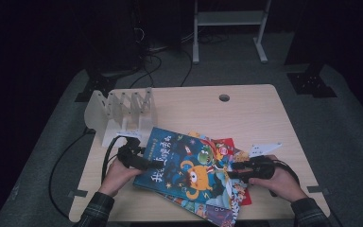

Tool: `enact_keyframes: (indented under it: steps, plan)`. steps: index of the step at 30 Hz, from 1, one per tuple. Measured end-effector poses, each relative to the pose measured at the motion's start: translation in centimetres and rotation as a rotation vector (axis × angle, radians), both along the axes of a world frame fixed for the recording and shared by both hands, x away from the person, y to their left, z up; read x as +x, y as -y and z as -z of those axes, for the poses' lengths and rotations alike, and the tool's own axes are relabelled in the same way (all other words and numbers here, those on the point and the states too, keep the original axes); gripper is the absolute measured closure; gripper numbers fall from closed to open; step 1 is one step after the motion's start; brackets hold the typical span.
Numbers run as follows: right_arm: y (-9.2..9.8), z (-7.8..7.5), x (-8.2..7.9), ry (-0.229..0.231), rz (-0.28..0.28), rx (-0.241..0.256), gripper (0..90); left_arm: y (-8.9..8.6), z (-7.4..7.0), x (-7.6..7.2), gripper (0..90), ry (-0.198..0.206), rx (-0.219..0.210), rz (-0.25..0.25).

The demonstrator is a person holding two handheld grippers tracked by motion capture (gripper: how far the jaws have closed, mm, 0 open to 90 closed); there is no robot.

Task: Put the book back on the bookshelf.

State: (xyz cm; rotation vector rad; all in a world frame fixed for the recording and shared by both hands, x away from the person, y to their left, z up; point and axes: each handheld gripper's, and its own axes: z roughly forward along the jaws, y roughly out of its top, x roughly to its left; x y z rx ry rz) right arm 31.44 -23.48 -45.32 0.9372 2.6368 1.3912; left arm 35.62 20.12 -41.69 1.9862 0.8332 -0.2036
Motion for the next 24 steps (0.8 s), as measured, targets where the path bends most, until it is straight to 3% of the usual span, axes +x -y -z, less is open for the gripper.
enact_keyframes:
  steps: [5, 13, 14, 15, 24]
  plan:
    - [0.16, -0.23, -0.3, 0.009, -0.039, -0.008, 70.0, -0.02, -0.01, 0.0, 0.0, 0.001, -0.002, 0.0]
    - [0.21, -0.4, -0.42, 0.018, -0.078, -0.02, 81.3, -0.06, 0.22, 0.13, 0.0, -0.005, -0.002, 0.0]
    - [0.25, -0.44, -0.44, 0.023, -0.079, -0.026, 84.9, -0.07, 0.25, 0.14, 0.0, -0.007, -0.004, 0.0]
    - [0.3, -0.41, -0.44, 0.034, -0.076, -0.068, 87.9, -0.06, 0.27, 0.16, 0.0, -0.01, -0.01, 0.003]
    - [0.35, -0.29, -0.53, 0.043, -0.068, -0.085, 89.4, 0.16, -0.32, 0.03, 0.0, 0.005, -0.005, 0.008]
